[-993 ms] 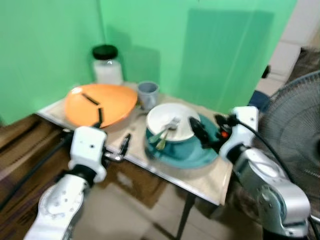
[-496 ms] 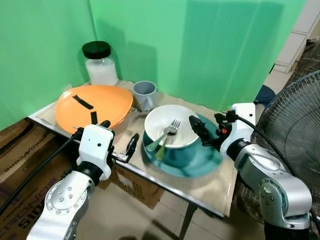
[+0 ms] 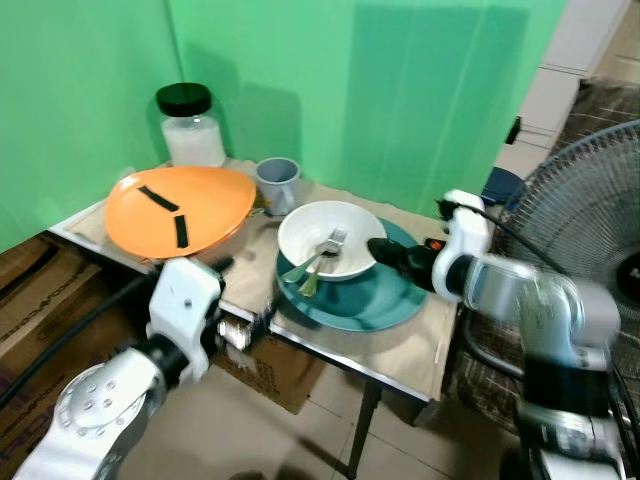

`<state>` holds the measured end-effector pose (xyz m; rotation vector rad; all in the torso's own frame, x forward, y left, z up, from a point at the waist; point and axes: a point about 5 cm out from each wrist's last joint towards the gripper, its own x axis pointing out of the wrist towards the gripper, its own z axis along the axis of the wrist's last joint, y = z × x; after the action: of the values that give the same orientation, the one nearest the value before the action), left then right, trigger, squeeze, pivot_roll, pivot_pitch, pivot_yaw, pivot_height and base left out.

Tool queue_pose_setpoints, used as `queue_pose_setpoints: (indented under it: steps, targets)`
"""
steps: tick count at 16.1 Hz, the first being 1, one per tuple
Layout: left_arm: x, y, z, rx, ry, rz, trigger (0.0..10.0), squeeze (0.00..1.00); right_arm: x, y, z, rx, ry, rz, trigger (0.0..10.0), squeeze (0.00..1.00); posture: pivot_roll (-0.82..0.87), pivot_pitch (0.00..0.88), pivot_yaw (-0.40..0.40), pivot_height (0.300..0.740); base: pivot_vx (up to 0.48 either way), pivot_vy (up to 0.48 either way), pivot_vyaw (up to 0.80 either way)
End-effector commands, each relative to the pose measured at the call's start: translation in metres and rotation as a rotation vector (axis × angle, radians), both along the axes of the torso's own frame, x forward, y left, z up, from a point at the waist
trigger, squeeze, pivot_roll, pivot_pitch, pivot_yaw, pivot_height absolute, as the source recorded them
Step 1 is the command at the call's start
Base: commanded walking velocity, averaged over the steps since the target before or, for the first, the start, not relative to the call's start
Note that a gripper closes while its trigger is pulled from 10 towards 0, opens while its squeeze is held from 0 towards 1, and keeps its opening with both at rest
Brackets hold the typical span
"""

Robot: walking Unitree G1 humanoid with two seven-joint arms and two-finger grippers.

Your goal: Setting the table

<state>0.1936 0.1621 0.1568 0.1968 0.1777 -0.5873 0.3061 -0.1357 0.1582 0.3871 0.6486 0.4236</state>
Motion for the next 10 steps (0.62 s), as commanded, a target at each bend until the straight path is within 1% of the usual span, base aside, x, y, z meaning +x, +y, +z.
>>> queue_pose_setpoints:
  steps: [1,3,4,5,6,7,8,10]
  targets:
    - [-0.004,-0.004,0.001,-0.003,0.009,-0.044,10.0,0.00,0.001,0.001,0.000,0.026,0.022,0.003,10.0,0.00,0.09,0.000,-0.015,0.740,0.000,0.000,0.00]
    - [-0.007,-0.003,-0.003,0.011,0.038,-0.069,10.0,0.00,0.007,0.005,-0.003,0.037,0.061,-0.010,10.0,0.00,0.09,0.000,-0.019,0.740,0.000,0.000,0.00]
    - [-0.008,-0.003,-0.003,0.011,0.044,-0.078,10.0,0.00,0.011,0.010,-0.007,0.054,0.102,-0.023,10.0,0.00,0.09,0.000,-0.019,0.740,0.000,0.000,0.00]
    - [-0.008,-0.003,-0.002,0.011,0.046,-0.084,10.0,0.00,0.015,0.014,-0.010,0.066,0.141,-0.030,9.3,0.00,0.09,0.000,-0.019,0.740,0.000,0.000,0.00]
    - [-0.008,-0.003,-0.002,0.014,0.045,-0.089,10.0,0.00,0.018,0.015,-0.013,0.066,0.166,-0.048,4.2,0.00,0.10,0.000,-0.020,0.740,0.000,0.000,0.00]
    - [-0.008,-0.003,-0.001,0.015,0.042,-0.091,10.0,0.00,0.020,0.017,-0.014,0.078,0.178,-0.059,1.7,0.00,0.10,0.000,-0.022,0.740,0.000,0.000,0.00]
    - [-0.008,-0.003,0.000,0.015,0.042,-0.092,10.0,0.00,0.022,0.017,-0.014,0.090,0.184,-0.066,0.0,0.00,0.10,0.000,-0.022,0.740,0.000,0.000,0.00]
    - [-0.010,-0.003,0.000,0.017,0.045,-0.098,10.0,0.00,0.025,0.018,-0.014,0.105,0.208,-0.083,0.0,0.00,0.10,0.000,-0.026,0.740,0.000,0.000,0.00]
